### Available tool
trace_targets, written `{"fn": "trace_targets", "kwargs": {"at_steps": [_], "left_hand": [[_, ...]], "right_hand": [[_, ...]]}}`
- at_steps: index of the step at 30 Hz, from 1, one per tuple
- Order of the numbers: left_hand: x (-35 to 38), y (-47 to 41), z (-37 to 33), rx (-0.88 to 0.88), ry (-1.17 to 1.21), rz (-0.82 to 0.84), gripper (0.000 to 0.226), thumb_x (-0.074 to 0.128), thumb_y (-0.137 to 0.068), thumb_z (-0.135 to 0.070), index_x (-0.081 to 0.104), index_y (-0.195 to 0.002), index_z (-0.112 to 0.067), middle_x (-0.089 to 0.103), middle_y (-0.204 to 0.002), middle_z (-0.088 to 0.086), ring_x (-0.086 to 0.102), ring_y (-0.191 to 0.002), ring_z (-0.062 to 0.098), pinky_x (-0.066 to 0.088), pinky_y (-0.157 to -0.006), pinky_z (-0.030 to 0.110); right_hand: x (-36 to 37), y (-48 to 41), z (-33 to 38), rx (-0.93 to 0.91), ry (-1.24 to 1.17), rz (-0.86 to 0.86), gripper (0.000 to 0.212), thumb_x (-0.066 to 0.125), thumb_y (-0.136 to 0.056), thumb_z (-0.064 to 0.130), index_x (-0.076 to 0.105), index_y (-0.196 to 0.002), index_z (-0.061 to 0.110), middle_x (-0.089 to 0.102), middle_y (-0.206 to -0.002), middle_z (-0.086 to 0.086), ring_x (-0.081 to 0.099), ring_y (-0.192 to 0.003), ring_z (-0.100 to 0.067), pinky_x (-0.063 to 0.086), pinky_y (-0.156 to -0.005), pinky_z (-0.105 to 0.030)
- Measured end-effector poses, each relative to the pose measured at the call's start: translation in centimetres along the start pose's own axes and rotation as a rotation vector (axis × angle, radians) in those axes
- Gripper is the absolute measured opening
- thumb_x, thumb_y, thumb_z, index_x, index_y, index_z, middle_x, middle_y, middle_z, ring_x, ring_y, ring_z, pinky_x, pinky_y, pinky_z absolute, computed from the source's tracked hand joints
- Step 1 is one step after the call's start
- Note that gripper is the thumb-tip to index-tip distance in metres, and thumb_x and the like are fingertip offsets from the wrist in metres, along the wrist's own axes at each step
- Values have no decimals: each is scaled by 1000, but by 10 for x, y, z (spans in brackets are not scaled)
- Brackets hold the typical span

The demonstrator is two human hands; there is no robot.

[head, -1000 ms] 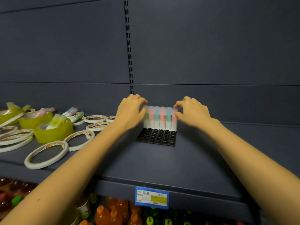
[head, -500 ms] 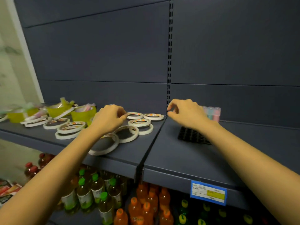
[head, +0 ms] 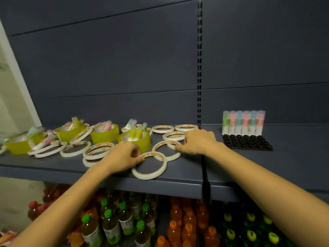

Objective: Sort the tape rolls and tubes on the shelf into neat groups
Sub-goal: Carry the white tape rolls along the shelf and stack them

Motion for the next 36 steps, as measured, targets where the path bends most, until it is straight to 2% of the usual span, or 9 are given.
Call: {"fn": "trace_targets", "kwargs": {"at_steps": [4, 8, 12, 14, 16, 22, 24, 28, 36], "left_hand": [[-3, -4, 0, 66, 49, -39, 21, 66, -83, -32, 57, -67, -21, 56, -63, -9, 52, -61, 6, 35, -52, 19], [-16, -9, -15, 144, 82, -85, 23, 67, -83, -28, 58, -64, -18, 58, -62, -2, 50, -58, 10, 37, -54, 22], [-32, -15, -53, 214, 206, -163, 23, 67, -83, -21, 59, -63, -13, 61, -60, 4, 50, -54, 11, 39, -54, 22], [-31, -19, -81, 246, 278, -172, 21, 67, -82, -18, 61, -65, -8, 63, -62, 10, 52, -57, 18, 40, -59, 27], [-26, -23, -116, 287, 312, -158, 21, 67, -82, -18, 60, -64, -10, 62, -58, 7, 51, -55, 15, 38, -57, 25], [-4, -34, -236, 395, 363, -118, 21, 67, -81, -18, 62, -62, -11, 66, -63, 9, 56, -63, 21, 45, -69, 31], [7, -32, -280, 435, 387, -95, 26, 68, -80, -18, 58, -57, -12, 63, -61, 10, 55, -61, 22, 42, -64, 30], [29, -24, -362, 506, 454, -26, 31, 69, -80, -16, 54, -52, -15, 56, -51, -1, 48, -52, 13, 36, -55, 27], [63, -12, -487, 508, 450, 25, 23, 67, -79, -22, 59, -60, -14, 59, -60, 0, 58, -73, 24, 42, -66, 30]], "right_hand": [[13, 3, 1, 90, -134, 66, 52, 42, -84, 65, 54, -84, 14, 52, -91, -3, 52, -88, -25, 38, -74, -33], [1, 13, -8, 139, -114, -30, 43, 45, -87, 56, 58, -91, 15, 56, -98, -7, 52, -89, -26, 36, -71, -31], [-28, 45, -53, 212, -117, -137, 51, 42, -88, 59, 51, -64, 14, 52, -81, -5, 51, -82, -27, 37, -66, -29], [-38, 67, -86, 281, -114, -154, 52, 42, -88, 59, 62, -85, 11, 59, -96, -8, 55, -97, -30, 40, -78, -33], [-47, 94, -122, 375, -93, -183, 48, 44, -86, 60, 63, -93, 17, 59, -108, -11, 56, -102, -31, 39, -77, -34], [-68, 198, -231, 618, -47, -200, 49, 48, -85, 56, 70, -85, 12, 55, -76, -4, 54, -76, -26, 36, -64, -30], [-75, 237, -266, 694, -30, -205, 49, 48, -85, 56, 70, -86, 12, 53, -70, -2, 51, -72, -25, 35, -63, -29], [-87, 311, -330, 807, 26, -217, 50, 48, -86, 56, 72, -91, 13, 57, -74, -3, 52, -73, -24, 36, -64, -30], [-103, 419, -427, 959, 118, -273, 52, 48, -86, 56, 74, -85, 11, 49, -59, -1, 48, -58, -20, 33, -52, -25]]}}
Point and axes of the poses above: each hand's wrist, its own y-axis away from the middle knuckle, its own x-axis out of the palm, z = x × y, the point moved 6 cm from there along -y, towards the middle knuckle
